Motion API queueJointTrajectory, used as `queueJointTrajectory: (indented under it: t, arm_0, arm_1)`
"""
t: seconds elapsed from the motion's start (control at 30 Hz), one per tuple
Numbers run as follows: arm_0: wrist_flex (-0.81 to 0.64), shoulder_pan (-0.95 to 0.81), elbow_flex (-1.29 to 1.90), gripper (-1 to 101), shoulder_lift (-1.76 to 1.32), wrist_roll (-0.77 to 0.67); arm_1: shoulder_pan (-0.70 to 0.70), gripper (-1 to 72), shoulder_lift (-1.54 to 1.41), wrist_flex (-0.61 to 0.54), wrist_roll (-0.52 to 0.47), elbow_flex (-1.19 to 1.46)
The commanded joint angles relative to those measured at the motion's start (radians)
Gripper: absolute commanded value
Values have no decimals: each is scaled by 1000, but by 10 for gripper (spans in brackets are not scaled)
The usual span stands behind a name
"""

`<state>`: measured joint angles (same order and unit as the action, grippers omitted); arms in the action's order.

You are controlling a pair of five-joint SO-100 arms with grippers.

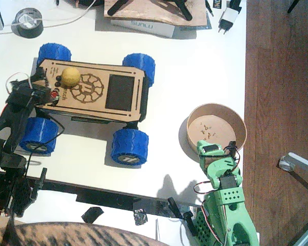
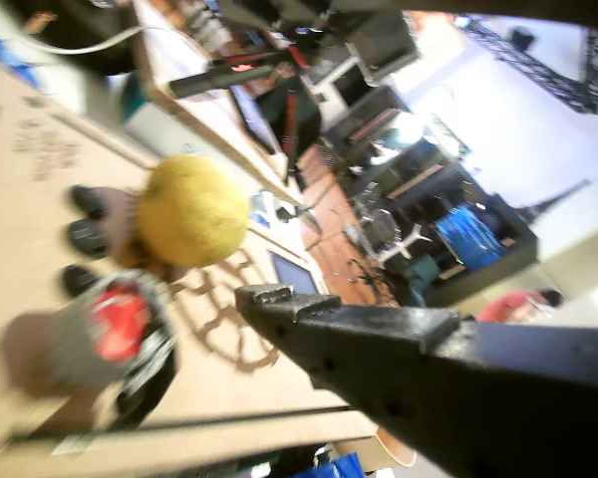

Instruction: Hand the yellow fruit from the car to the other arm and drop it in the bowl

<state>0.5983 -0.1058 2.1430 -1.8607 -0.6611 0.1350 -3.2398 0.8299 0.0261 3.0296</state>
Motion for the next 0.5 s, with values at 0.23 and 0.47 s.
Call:
queueJointTrajectory:
  t: [0.23, 0.47]
  arm_0:
    - [-63, -31, -97, 345, 71, 6]
    - [-40, -43, -201, 336, 196, 6]
  arm_1:
    - [17, 1, -8, 5, -8, -3]
    - [6, 1, -8, 5, -11, -3]
